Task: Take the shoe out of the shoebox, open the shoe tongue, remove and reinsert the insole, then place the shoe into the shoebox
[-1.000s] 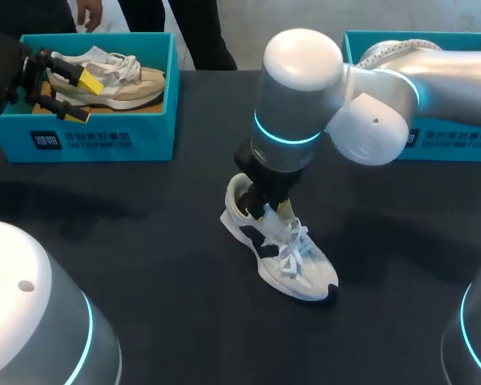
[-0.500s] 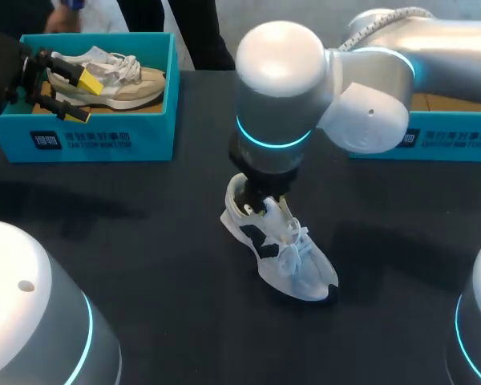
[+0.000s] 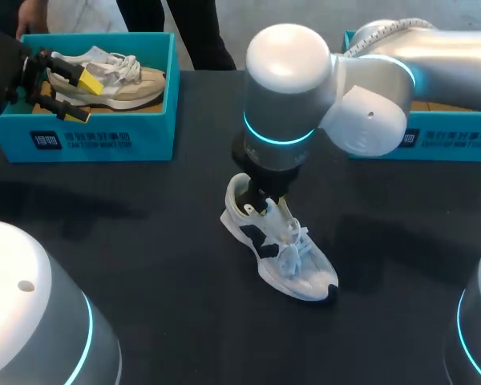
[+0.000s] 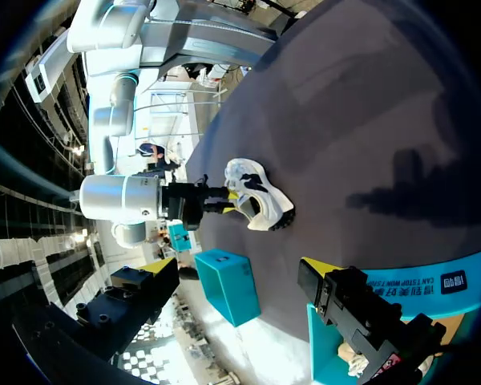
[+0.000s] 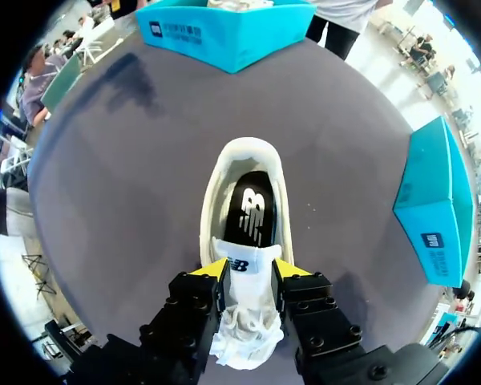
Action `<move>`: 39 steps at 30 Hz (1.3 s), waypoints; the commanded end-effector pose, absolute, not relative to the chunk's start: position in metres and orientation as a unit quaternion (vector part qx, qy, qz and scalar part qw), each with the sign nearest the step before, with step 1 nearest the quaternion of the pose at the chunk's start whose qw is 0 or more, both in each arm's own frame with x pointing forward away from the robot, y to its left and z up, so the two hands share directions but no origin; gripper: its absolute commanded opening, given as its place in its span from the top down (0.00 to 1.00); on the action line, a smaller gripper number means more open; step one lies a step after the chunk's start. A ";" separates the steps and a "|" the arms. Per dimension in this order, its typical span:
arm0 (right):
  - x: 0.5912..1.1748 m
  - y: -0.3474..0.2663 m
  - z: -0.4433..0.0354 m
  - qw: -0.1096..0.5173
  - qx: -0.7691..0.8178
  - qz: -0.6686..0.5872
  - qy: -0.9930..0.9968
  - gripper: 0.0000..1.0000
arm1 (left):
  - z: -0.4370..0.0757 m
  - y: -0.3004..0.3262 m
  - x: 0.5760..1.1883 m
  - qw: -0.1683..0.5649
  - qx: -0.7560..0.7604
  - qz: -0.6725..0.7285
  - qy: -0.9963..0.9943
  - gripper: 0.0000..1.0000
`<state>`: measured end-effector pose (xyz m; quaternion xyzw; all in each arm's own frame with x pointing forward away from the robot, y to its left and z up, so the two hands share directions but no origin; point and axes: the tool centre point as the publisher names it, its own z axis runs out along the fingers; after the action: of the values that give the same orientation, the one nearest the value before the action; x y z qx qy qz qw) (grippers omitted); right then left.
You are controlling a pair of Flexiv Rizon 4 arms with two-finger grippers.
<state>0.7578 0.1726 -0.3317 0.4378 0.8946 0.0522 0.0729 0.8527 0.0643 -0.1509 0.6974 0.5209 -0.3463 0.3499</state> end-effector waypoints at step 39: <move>0.773 0.179 -0.248 0.110 0.207 0.083 0.969 0.28 | -0.151 0.064 0.853 0.350 0.698 -0.345 0.521 0.00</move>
<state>0.7712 0.1891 -0.2492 0.2263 0.9641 0.0736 0.1175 0.8527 0.0643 -0.1509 0.6974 0.5209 -0.3463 0.3499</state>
